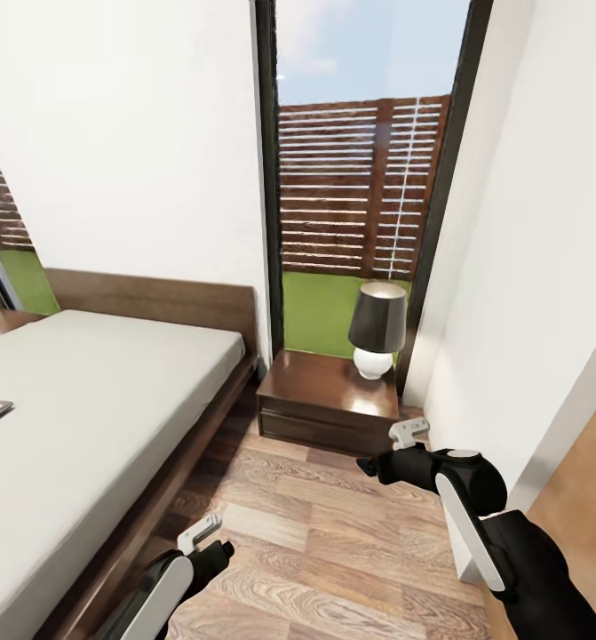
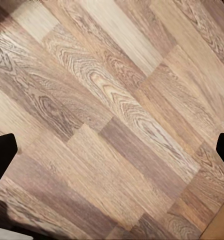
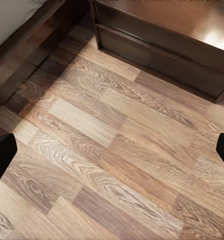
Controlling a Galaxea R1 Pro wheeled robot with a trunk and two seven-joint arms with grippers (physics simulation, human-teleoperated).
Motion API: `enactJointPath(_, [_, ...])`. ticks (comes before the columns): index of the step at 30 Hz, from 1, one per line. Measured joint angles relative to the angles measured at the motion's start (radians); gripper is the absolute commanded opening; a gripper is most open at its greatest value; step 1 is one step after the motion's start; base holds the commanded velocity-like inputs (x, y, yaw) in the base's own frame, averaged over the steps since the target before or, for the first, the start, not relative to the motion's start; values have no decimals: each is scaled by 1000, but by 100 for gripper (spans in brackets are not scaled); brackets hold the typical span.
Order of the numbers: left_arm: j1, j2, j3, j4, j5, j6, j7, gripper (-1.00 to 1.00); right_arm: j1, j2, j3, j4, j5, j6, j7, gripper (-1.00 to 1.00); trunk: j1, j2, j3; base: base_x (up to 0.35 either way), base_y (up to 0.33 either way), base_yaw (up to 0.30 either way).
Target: In the bedroom, move the book from the bed onto either nightstand, and place the two sandals side by side next to the bed.
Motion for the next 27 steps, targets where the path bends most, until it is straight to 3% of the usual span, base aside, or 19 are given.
enactJointPath(27, [0, 1, -6, 0, -2, -15, 4, 100, 12, -9, 0, 0, 0, 0, 0, 100, -104, 189, 85, 0, 0, 0])
